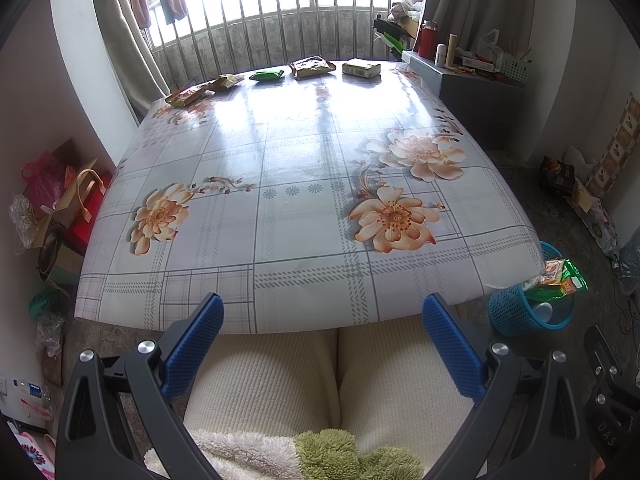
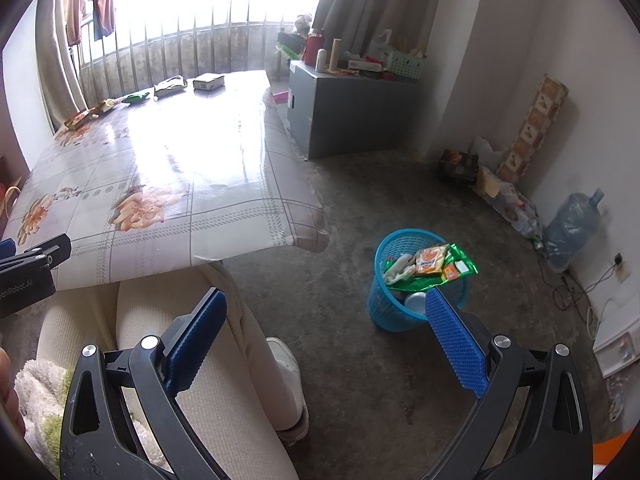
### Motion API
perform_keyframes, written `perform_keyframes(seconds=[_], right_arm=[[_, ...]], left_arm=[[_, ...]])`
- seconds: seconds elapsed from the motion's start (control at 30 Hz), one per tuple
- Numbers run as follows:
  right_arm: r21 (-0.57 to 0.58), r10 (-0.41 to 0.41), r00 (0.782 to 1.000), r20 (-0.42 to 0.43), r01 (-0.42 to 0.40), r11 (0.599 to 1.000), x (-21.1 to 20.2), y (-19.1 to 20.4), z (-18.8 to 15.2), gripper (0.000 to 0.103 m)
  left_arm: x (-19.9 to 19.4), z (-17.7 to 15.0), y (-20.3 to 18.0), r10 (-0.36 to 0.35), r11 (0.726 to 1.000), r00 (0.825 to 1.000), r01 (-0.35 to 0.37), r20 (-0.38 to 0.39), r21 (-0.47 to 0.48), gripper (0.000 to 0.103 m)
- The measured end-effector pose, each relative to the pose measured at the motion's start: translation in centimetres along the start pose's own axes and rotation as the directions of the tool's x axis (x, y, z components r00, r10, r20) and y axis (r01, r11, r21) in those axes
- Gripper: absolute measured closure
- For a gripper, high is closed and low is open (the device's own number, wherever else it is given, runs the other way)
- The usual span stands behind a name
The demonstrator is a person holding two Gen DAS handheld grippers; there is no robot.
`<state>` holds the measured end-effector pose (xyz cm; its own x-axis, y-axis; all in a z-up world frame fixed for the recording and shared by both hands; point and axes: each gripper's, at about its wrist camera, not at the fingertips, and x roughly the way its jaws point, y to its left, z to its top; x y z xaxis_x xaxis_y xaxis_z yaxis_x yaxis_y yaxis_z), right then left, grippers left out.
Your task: Collect trash
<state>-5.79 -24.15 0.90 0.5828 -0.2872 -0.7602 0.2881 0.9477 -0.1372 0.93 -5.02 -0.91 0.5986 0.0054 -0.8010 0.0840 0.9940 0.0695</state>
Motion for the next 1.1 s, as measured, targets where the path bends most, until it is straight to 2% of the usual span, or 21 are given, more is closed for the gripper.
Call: perform_keyframes(seconds=[1.1], right_arm=[[0.007, 0.011, 1.000, -0.009, -0.011, 1.000, 0.06, -0.74, -0.25, 0.008]], left_arm=[[-0.04, -0.34, 0.24, 0.000, 1.000, 1.000, 0.000, -0.003, 0.000, 0.006]])
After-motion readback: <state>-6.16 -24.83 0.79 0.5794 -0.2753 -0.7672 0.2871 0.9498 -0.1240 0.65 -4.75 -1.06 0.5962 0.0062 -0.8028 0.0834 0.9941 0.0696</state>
